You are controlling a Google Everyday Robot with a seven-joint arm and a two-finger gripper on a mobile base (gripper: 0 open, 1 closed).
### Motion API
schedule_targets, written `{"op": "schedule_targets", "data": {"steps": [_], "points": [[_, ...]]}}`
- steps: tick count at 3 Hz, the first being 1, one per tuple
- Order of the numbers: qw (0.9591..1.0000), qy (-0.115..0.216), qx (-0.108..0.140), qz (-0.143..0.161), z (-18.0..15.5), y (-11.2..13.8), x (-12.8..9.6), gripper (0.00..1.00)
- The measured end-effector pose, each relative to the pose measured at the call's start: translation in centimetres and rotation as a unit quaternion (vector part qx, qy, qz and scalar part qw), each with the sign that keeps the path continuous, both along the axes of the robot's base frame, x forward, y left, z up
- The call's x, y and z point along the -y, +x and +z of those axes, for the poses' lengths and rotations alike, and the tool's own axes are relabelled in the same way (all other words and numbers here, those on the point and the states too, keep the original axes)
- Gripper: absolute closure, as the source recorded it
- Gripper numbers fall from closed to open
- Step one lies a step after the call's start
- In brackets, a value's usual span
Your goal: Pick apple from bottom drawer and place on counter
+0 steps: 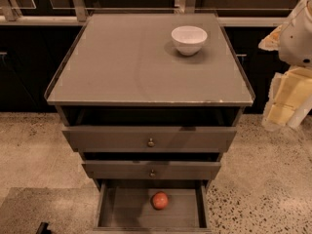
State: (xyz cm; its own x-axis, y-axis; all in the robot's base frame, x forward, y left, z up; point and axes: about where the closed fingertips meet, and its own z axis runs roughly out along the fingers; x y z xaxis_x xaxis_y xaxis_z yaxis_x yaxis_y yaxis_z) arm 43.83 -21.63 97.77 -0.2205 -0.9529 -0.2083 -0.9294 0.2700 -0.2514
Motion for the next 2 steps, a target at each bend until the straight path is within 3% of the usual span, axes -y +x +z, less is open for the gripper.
{"op": "schedule_targets", "data": {"steps": [1,2], "points": [[1.0,0.002,0.007,-0.003,-0.1,-0.1,0.0,0.0],[0.9988,0.045,0.017,-0.007,-2.2,-2.3,-1.2,0.0]]}}
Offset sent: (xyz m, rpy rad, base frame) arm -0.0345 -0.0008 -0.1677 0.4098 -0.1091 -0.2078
